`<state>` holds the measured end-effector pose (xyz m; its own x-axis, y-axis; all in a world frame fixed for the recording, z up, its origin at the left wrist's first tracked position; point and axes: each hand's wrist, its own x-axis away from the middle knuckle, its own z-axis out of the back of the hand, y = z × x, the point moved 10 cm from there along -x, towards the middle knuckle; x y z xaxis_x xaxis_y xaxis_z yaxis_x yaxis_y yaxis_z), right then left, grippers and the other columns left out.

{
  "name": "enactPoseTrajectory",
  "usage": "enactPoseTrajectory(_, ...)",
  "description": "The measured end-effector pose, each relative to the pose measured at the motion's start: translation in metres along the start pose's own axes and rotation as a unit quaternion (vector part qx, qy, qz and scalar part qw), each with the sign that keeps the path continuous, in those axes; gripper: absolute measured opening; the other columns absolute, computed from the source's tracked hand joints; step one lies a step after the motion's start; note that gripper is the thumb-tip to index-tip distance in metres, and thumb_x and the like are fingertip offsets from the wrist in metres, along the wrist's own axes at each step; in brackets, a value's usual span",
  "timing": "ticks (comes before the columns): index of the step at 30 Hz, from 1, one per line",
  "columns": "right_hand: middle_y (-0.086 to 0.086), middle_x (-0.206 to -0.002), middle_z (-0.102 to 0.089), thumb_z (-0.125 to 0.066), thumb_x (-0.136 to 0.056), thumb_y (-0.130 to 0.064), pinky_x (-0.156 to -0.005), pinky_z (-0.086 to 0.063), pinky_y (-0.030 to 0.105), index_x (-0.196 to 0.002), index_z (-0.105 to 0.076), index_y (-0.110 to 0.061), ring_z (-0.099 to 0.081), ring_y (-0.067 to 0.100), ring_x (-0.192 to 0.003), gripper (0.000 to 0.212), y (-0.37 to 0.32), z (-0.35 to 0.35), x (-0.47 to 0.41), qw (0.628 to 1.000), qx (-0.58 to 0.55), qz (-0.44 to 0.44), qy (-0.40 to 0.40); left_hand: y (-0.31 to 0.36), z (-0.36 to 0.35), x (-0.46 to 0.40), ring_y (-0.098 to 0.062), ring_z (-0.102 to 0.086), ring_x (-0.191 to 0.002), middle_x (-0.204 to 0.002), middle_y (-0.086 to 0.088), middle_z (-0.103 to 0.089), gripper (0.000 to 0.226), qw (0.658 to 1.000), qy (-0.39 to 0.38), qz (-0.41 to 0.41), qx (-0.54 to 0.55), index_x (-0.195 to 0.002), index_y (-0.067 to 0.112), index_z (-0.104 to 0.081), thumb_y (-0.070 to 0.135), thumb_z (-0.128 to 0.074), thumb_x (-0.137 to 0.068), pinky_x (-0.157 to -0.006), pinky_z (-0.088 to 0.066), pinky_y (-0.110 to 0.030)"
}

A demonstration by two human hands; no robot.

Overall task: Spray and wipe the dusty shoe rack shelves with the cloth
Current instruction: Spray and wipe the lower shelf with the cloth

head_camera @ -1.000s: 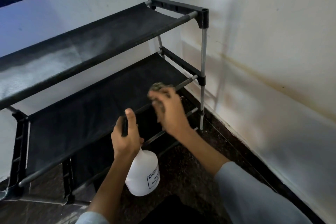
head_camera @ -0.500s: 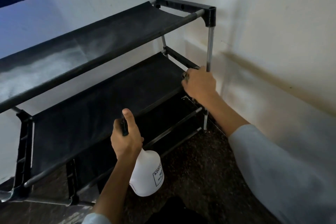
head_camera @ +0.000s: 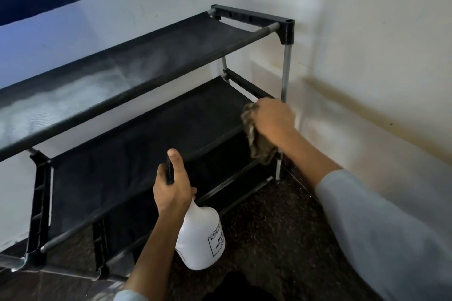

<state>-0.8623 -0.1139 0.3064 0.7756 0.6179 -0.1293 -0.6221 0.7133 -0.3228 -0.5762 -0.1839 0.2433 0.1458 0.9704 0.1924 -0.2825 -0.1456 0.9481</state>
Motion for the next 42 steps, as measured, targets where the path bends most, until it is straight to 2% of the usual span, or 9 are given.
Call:
enactPoseTrajectory(7,0.012,-0.101,-0.064,-0.051,-0.094,-0.027,-0.072,-0.052,0.034,-0.108,-0.061,-0.004,-0.063,0.026,-0.086,0.028,-0.005,0.003,-0.003,0.996,0.007,-0.074,-0.056,-0.002,0.004,-0.009,-0.013,-0.063,-0.055,-0.116,-0.014,-0.064,0.115,0.999,-0.030,0.013,-0.010,-0.141,0.010,-0.043,0.090,-0.029,-0.060,-0.054,-0.052,-0.030)
enactPoseTrajectory(10,0.006,-0.079,-0.057,-0.052,-0.095,-0.031,-0.055,-0.042,0.027,-0.099,-0.058,-0.006,-0.053,0.016,-0.064,0.026,-0.039,-0.013,0.021,0.993,-0.038,-0.038,-0.105,0.000,0.004,-0.008,-0.013,-0.062,-0.053,-0.106,-0.010,-0.065,0.114,0.999,-0.043,0.010,-0.019,-0.141,0.010,-0.043,0.090,-0.029,-0.061,-0.056,-0.052,-0.030)
enactPoseTrajectory(14,0.004,-0.083,-0.056,-0.050,-0.095,-0.037,-0.059,-0.042,0.027,-0.100,-0.054,-0.010,-0.055,0.017,-0.072,0.028,-0.095,-0.039,0.070,0.980,-0.109,0.018,-0.166,0.002,0.012,0.000,-0.012,-0.064,-0.050,-0.104,-0.010,-0.066,0.121,0.998,-0.061,-0.002,-0.011,-0.141,0.011,-0.044,0.097,-0.032,-0.056,-0.053,-0.051,-0.027)
enactPoseTrajectory(23,0.003,-0.083,-0.055,-0.057,-0.091,-0.028,-0.058,-0.038,0.027,-0.101,-0.060,-0.010,-0.050,0.016,-0.070,0.022,-0.187,-0.059,0.137,0.958,-0.169,0.080,-0.216,-0.018,0.120,0.006,-0.022,-0.066,-0.069,-0.109,-0.023,-0.065,0.132,0.998,0.050,0.003,-0.034,-0.136,0.000,-0.044,0.101,-0.032,-0.053,-0.047,-0.050,-0.021)
enactPoseTrajectory(25,0.003,-0.085,-0.060,-0.058,-0.092,-0.029,-0.059,-0.037,0.026,-0.101,-0.062,-0.008,-0.056,0.017,-0.075,0.022,-0.211,-0.063,0.157,0.956,-0.180,0.105,-0.206,-0.029,0.143,0.007,-0.024,-0.068,-0.081,-0.122,-0.023,-0.061,0.129,0.997,0.070,0.012,-0.042,-0.135,0.005,-0.048,0.102,-0.031,-0.053,-0.059,-0.055,-0.027)
enactPoseTrajectory(28,0.009,-0.101,-0.067,-0.058,-0.093,-0.029,-0.063,-0.042,0.027,-0.106,-0.064,-0.008,-0.064,0.023,-0.094,0.025,-0.248,-0.067,0.191,0.955,-0.167,0.164,-0.184,-0.033,0.164,0.016,-0.029,-0.057,-0.113,-0.125,-0.011,-0.058,0.077,0.995,0.084,0.014,-0.044,-0.112,0.032,-0.063,0.091,-0.034,-0.072,-0.101,-0.046,-0.049)
enactPoseTrajectory(31,0.009,-0.110,-0.066,-0.056,-0.093,-0.029,-0.072,-0.047,0.031,-0.111,-0.064,-0.012,-0.063,0.026,-0.102,0.027,-0.251,-0.065,0.193,0.956,-0.131,0.192,-0.177,-0.043,0.175,0.018,-0.030,-0.050,-0.124,-0.135,-0.010,-0.054,0.095,0.995,0.089,0.021,-0.026,-0.133,0.022,-0.055,0.092,-0.034,-0.071,-0.109,-0.038,-0.049)
enactPoseTrajectory(36,0.009,-0.108,-0.066,-0.051,-0.087,-0.046,-0.073,-0.043,0.031,-0.108,-0.067,-0.014,-0.062,0.030,-0.102,0.041,-0.146,-0.042,0.102,0.976,-0.057,0.103,-0.185,-0.050,0.189,0.011,-0.008,-0.060,-0.071,-0.096,0.000,-0.063,0.082,0.995,0.102,0.005,0.008,-0.138,0.015,-0.049,0.074,-0.038,-0.083,-0.060,-0.048,-0.017)
enactPoseTrajectory(42,0.019,-0.112,-0.063,-0.043,-0.087,-0.041,-0.088,-0.046,0.040,-0.112,-0.063,-0.002,-0.059,0.038,-0.104,0.050,-0.004,-0.014,-0.004,0.991,-0.041,-0.073,-0.104,-0.040,0.213,0.015,0.001,-0.050,-0.039,-0.066,-0.009,-0.051,0.053,0.989,0.138,-0.038,-0.034,-0.083,0.004,-0.050,0.053,-0.036,-0.098,-0.039,-0.039,-0.009)
